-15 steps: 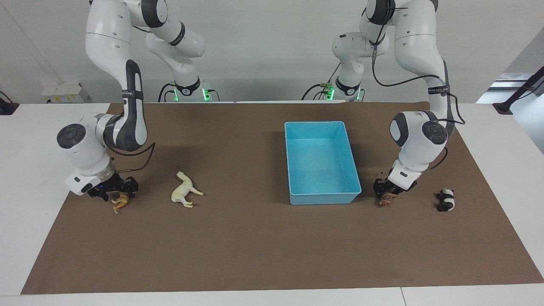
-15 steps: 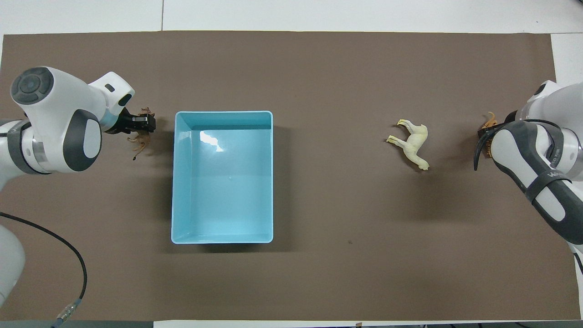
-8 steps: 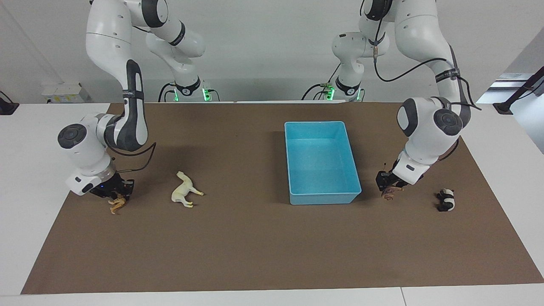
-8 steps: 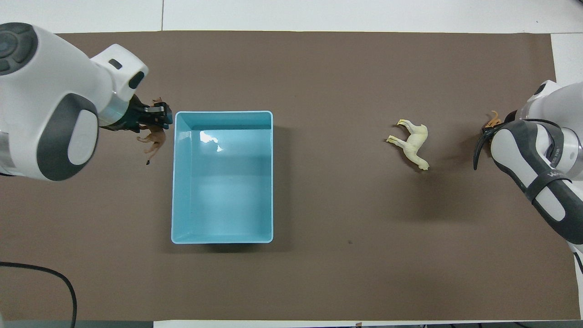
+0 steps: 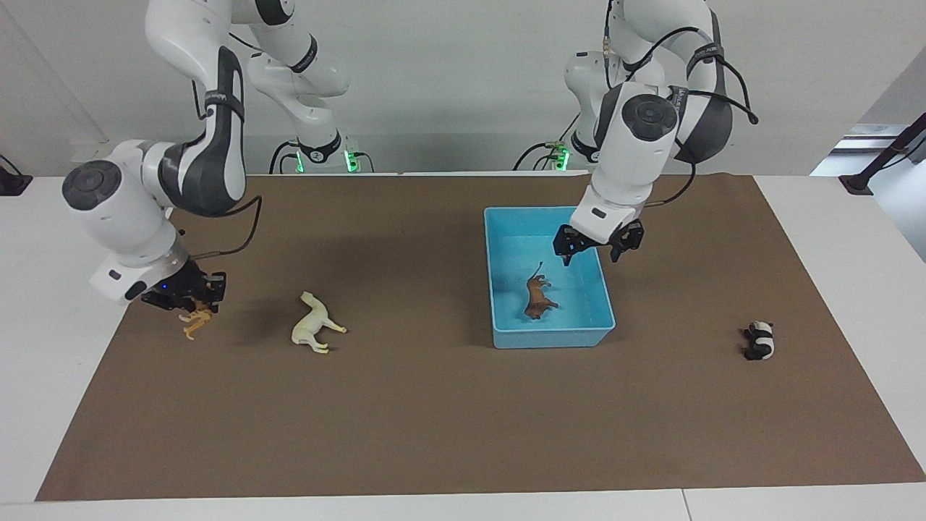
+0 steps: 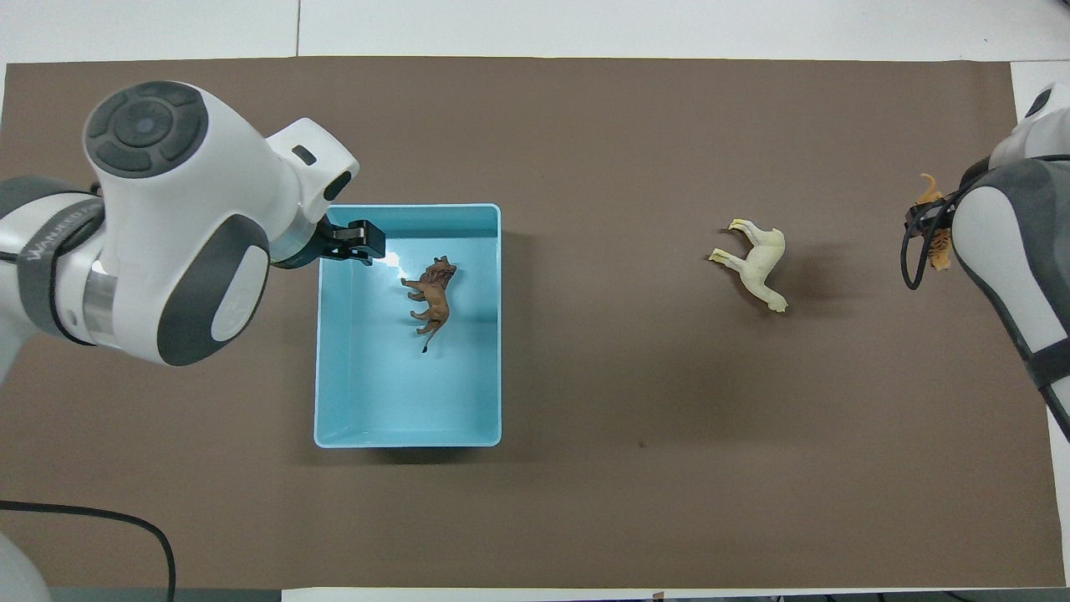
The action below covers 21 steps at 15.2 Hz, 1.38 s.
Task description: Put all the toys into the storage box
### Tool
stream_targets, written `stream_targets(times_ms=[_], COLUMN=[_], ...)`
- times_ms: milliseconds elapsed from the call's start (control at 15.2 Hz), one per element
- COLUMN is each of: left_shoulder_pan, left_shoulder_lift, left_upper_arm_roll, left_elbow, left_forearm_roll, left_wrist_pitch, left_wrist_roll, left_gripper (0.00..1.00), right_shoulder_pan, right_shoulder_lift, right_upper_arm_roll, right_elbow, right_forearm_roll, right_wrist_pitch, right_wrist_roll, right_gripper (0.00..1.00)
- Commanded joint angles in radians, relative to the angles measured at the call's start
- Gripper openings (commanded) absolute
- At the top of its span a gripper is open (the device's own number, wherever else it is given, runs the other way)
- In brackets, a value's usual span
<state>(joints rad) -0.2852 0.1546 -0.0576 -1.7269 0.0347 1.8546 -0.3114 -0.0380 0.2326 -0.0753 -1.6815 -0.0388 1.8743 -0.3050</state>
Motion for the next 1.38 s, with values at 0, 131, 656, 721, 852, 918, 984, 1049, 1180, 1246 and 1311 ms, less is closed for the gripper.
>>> stream_targets(times_ms=[0, 131, 656, 721, 852, 918, 984, 1049, 1180, 1246, 1311], left_shoulder_pan=[0.128, 0.234, 0.472, 0.474, 0.474, 0.474, 0.474, 0.474, 0.474, 0.475, 0.475], left_shoulder_lift=[-0.003, 0.003, 0.131, 0.158, 0.21, 0.232, 0.255, 0.276, 0.318, 0.335, 0.342], left_upper_arm_roll=[0.001, 0.001, 0.001, 0.001, 0.019, 0.051, 0.065, 0.073, 0.084, 0.085, 0.094], left_elbow=[0.018, 0.027, 0.027, 0.027, 0.029, 0.042, 0.074, 0.101, 0.147, 0.154, 0.153], left_forearm_roll=[0.017, 0.016, 0.011, 0.014, 0.011, 0.01, 0.01, 0.011, 0.014, 0.014, 0.014], left_wrist_pitch=[0.005, 0.024, 0.181, 0.214, 0.27, 0.294, 0.305, 0.307, 0.32, 0.337, 0.347], left_wrist_roll=[0.191, 0.363, 0.854, 0.857, 0.911, 0.958, 0.989, 0.999, 0.999, 0.999, 1.0], left_gripper=[1.0, 1.0, 1.0, 1.0, 1.0, 1.0, 1.0, 1.0, 1.0, 1.0, 1.0], right_shoulder_pan=[0.094, 0.224, 0.769, 0.818, 0.874, 0.897, 0.918, 0.923, 0.923, 0.917, 0.912], right_shoulder_lift=[-0.027, -0.027, 0.046, 0.103, 0.189, 0.261, 0.331, 0.371, 0.381, 0.383, 0.383], right_upper_arm_roll=[0.005, 0.006, 0.014, 0.014, 0.012, 0.011, 0.008, 0.008, 0.014, 0.014, 0.014], right_elbow=[0.112, 0.186, 0.262, 0.316, 0.365, 0.429, 0.49, 0.506, 0.503, 0.503, 0.503], right_forearm_roll=[-0.003, 0.002, 0.08, 0.079, 0.074, 0.073, 0.07, 0.066, 0.063, 0.065, 0.068], right_wrist_pitch=[-0.179, -0.28, -0.123, -0.092, -0.054, -0.055, -0.05, -0.047, 0.008, 0.016, 0.017], right_wrist_roll=[0.155, 0.423, 1.242, 1.312, 1.395, 1.414, 1.44, 1.443, 1.445, 1.445, 1.451], right_gripper=[0.0, 0.0, 0.0, 0.0, 0.0, 0.0, 0.0, 0.0, 0.0, 0.0, 0.05])
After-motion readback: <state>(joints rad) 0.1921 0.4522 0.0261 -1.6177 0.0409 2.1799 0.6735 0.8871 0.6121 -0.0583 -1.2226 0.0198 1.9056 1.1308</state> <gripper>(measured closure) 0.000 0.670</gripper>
